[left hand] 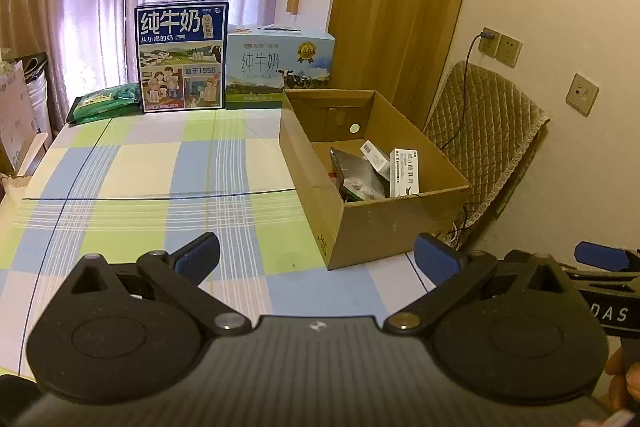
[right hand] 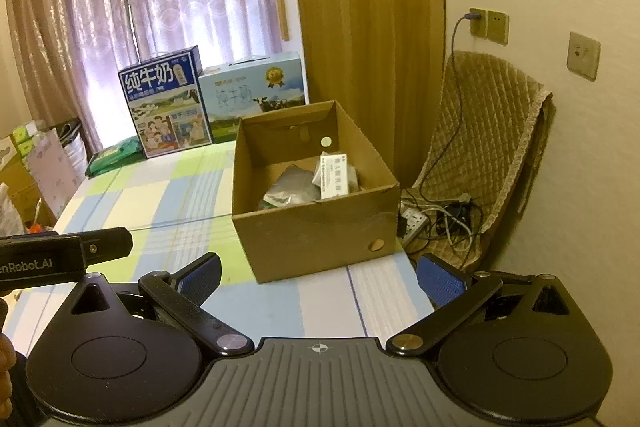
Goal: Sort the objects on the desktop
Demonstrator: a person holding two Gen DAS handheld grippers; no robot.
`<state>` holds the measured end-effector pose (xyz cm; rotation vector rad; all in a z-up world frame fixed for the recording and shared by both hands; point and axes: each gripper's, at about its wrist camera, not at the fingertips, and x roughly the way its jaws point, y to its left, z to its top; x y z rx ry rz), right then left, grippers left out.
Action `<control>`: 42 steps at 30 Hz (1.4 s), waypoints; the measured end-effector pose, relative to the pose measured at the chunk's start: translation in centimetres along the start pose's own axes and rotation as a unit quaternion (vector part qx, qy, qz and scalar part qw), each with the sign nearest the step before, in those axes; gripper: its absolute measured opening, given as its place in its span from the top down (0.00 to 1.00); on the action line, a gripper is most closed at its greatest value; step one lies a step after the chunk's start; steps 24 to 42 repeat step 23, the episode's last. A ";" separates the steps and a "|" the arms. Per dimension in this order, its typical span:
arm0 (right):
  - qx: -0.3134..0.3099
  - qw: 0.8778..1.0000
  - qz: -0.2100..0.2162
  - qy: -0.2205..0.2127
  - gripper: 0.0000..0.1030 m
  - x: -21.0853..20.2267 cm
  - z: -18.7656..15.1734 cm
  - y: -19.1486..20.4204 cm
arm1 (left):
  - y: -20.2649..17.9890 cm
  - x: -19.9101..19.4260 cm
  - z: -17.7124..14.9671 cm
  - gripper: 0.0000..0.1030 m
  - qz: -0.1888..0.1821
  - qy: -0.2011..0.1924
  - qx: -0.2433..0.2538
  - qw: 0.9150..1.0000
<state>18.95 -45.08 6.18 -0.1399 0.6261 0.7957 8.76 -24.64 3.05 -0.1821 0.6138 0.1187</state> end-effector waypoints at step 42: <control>-0.003 1.000 -0.001 0.005 0.02 0.3 -0.3 0.1 | 0.3 -0.4 -0.4 0.01 -0.008 -0.007 -0.010 1.000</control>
